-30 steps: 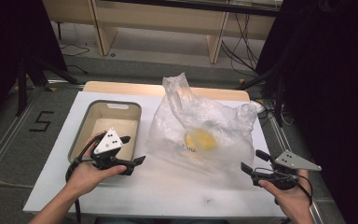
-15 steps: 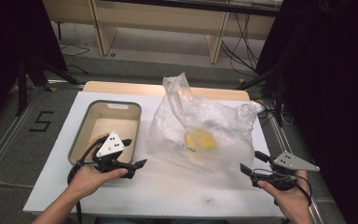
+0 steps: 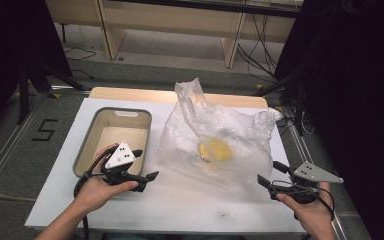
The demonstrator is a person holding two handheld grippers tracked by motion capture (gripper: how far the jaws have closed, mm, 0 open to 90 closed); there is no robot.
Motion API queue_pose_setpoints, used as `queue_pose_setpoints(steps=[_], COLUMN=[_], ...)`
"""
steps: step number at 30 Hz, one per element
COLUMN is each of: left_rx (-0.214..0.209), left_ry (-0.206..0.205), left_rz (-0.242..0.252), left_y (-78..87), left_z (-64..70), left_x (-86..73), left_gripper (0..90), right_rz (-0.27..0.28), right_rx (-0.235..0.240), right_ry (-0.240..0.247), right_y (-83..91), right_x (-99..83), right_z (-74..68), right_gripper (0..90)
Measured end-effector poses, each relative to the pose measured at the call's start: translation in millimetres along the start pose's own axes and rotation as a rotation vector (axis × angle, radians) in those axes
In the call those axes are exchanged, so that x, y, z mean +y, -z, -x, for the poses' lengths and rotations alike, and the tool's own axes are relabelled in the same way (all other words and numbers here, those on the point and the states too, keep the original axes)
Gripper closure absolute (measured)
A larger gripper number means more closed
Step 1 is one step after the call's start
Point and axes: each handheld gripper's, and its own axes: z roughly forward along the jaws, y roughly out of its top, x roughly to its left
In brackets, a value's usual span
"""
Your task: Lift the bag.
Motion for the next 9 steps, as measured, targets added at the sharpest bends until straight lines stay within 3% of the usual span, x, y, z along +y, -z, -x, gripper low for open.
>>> queue_pose_setpoints(steps=[9], left_rx=[-0.003], left_ry=[-0.005], left_rz=[0.003], left_y=[-0.2], left_z=[1.1], left_x=[0.8], left_gripper=[16.7], right_rz=[0.011], right_rx=[0.003], right_ry=[0.002], right_y=[1.7], right_x=[2.2], right_z=[-0.7], right_gripper=[23.9])
